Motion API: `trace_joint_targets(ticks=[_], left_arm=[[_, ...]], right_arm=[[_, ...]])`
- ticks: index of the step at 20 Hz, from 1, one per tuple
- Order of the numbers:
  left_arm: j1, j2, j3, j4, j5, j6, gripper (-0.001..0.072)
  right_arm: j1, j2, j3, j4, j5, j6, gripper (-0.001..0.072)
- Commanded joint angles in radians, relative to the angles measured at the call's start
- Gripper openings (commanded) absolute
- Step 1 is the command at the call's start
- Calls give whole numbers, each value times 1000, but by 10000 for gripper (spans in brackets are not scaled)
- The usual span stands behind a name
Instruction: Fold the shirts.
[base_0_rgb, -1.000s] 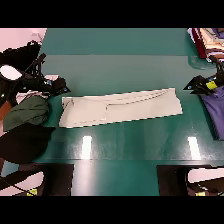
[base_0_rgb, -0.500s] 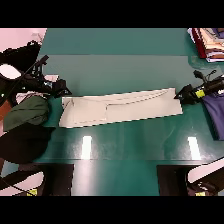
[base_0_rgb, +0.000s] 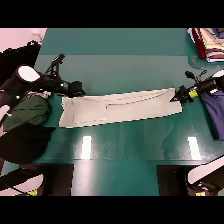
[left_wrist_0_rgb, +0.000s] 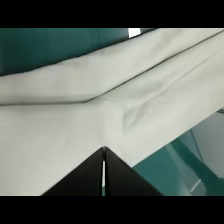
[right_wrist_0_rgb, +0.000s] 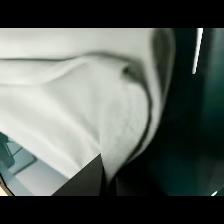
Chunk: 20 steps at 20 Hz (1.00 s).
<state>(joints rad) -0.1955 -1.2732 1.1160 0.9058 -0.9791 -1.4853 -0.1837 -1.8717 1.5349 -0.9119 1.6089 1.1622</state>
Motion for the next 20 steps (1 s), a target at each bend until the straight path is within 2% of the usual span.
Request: trace_joint_targets(ticks=[1, 5, 10, 14, 20], left_arm=[[-109, -86, 53, -19, 80, -34, 26], [-249, -310, 239, -25, 78, -34, 26], [-367, -541, 428, -27, 43, -61, 26], [-383, -588, 446, -53, 35, -63, 27], [-377, -587, 446, -37, 19, -60, 27]], right_arm=[[5, 102, 1, 77, 26, -20, 16], [49, 276, 7, 295, 21, 10, 16], [193, 378, 125, 318, 9, 70, 16], [321, 377, 249, 315, -30, 97, 16], [432, 377, 270, 316, -61, 105, 15]])
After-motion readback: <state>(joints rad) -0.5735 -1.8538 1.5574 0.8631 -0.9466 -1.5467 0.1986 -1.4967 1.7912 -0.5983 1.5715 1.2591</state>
